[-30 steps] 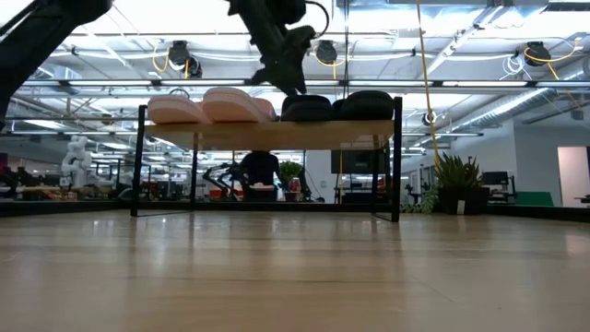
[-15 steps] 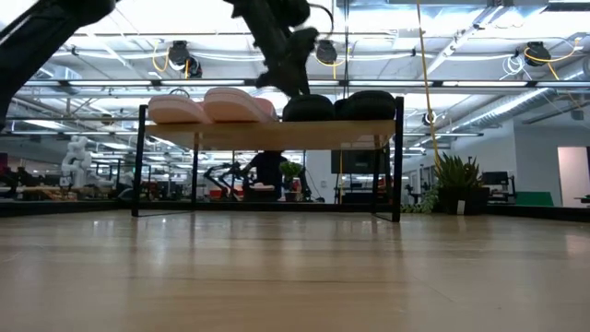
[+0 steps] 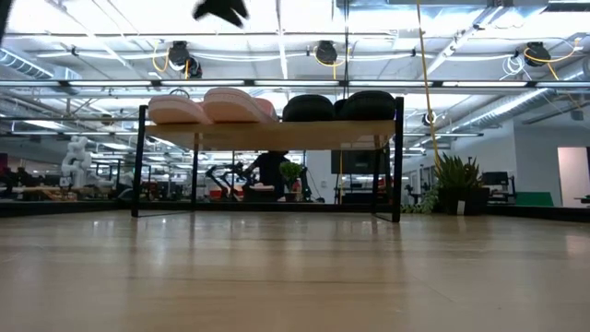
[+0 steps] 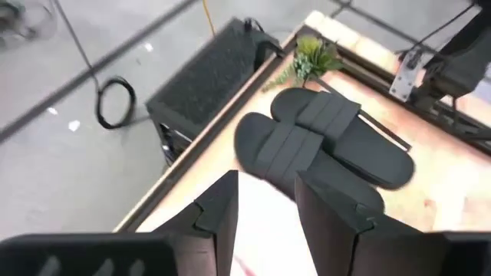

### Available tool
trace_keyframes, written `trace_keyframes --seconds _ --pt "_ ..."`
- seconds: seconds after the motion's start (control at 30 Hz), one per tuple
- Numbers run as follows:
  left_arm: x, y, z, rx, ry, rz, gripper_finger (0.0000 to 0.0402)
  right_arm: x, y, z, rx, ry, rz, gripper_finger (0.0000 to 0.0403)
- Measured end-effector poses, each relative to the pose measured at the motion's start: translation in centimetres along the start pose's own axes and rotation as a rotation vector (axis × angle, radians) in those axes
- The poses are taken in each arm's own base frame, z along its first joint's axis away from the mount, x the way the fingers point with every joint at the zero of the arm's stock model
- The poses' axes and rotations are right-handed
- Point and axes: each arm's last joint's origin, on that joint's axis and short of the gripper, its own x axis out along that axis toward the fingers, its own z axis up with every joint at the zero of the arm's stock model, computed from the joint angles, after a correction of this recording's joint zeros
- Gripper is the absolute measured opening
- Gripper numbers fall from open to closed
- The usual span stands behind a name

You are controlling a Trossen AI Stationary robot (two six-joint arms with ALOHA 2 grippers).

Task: Pick and place slides into the shelf
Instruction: Return to Home Position

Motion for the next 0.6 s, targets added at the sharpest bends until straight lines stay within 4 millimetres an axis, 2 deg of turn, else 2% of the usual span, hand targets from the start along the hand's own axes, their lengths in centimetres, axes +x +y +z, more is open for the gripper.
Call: trace_keyframes --seconds 0.13,0.23,0.33,0.47,0.6 --pt "-7.6 0.3 -2.1 0.004 -0.088 0.027 0.0129 -2.6 -2.2 0.4 -0.005 0.143 -0.117 0.0194" --pt "-12.7 -0.2 -4.6 0.010 -0.148 0.027 0.0129 -4.8 -3.6 0.6 0.034 0.238 -0.087 0.0194" --pt "-16.8 -1.0 -7.2 0.004 -0.207 -0.001 0.0129 -6.6 -4.5 0.1 0.060 0.367 -0.028 0.0194" --pt "-19.9 -1.2 -11.1 -0.050 -0.263 0.005 0.0129 -7.7 -5.0 -1.6 0.064 0.514 -0.022 0.0194" --pt "-20.4 -0.8 -15.4 -0.136 -0.303 0.008 0.0129 -8.1 -5.0 -4.2 0.008 0.583 -0.031 0.0194"
